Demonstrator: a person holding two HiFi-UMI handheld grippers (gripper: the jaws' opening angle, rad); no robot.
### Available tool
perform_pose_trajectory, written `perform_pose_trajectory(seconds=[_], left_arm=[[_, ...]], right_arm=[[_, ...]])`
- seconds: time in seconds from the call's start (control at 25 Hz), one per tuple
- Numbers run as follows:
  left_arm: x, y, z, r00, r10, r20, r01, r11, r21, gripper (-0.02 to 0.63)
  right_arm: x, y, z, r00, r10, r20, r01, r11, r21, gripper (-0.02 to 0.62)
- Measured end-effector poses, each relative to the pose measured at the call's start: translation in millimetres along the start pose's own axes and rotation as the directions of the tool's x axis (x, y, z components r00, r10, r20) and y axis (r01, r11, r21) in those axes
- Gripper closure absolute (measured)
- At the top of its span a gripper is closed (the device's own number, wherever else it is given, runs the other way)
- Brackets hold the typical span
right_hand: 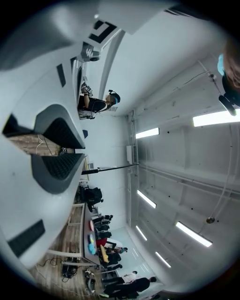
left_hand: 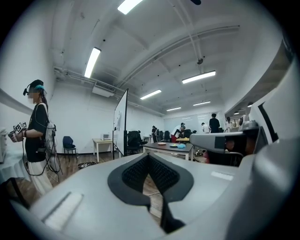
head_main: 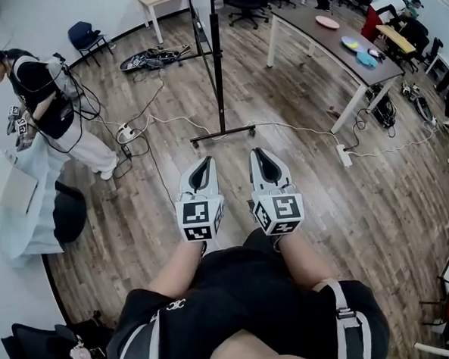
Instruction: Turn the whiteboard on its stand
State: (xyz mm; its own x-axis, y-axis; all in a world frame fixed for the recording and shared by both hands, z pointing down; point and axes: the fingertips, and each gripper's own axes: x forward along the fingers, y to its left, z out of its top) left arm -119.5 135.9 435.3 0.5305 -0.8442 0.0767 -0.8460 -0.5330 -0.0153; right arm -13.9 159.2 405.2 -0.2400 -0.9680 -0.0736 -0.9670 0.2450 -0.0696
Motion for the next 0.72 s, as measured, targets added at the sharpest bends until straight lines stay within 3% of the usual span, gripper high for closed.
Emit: perform_pose_trajectory(seconds=[0.28,0.72], left_arm=[[40.0,14.8,-3.3,1.000,0.010,0.007,-0.010,1.000,0.009,0.595],[159.8,69.8,-6.1,0.999,0.048,-0.014,-0.048,0.999,0.011,0.595]], right_arm=[[42.4,-23.9,-6.1,1.000,0.004,0.021,-0.004,1.000,-0.004,0.586],[168.4,-83.6,-20.0,0.999,0.019,0.027,-0.019,1.000,0.004,0.586]])
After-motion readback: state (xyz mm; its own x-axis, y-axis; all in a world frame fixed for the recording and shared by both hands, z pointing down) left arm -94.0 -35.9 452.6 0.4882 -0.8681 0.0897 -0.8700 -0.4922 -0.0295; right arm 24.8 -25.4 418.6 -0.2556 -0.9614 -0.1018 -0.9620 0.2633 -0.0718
